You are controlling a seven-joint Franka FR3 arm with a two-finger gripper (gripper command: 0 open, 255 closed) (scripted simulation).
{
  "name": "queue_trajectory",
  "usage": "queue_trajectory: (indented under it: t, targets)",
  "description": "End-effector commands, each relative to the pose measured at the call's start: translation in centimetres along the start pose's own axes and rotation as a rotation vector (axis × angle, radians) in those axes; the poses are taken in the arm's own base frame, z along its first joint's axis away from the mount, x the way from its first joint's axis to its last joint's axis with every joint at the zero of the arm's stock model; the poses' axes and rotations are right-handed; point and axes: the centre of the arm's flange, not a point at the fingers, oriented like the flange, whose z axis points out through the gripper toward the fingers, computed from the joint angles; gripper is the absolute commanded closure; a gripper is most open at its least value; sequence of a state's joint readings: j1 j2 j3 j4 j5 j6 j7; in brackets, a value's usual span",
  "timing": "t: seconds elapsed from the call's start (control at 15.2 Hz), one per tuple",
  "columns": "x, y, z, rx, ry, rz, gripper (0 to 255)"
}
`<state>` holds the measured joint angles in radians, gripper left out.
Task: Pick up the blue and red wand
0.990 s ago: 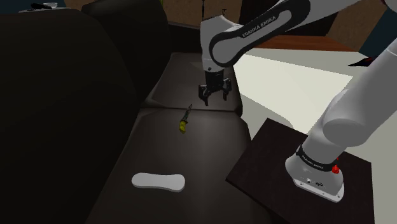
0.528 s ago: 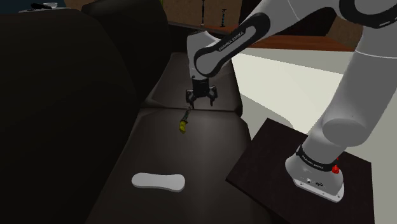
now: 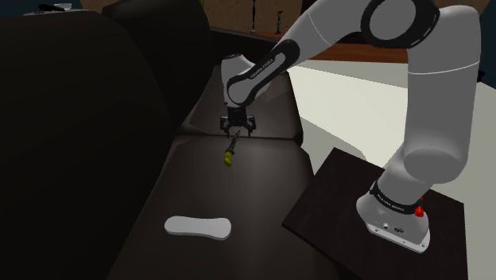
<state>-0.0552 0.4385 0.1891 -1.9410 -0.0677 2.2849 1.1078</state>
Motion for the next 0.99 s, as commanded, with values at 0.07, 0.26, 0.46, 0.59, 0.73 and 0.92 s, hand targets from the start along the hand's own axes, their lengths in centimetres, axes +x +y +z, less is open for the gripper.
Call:
queue_trajectory:
  t: [0.07, 0.26, 0.46, 0.59, 0.73, 0.92]
  targets:
    - [2.2, -2.0, 2.5, 0.013, 0.002, 0.082, 0]
    - [4.5, -3.6, 4.4, 0.025, 0.003, 0.154, 0]
    - [4.6, -3.7, 6.0, 0.025, 0.003, 0.154, 0]
    - [4.7, -3.8, 7.1, 0.025, 0.003, 0.154, 0]
    - [4.8, -3.8, 8.1, 0.025, 0.003, 0.154, 0]
    - [4.7, -3.9, 8.4, 0.025, 0.003, 0.154, 255]
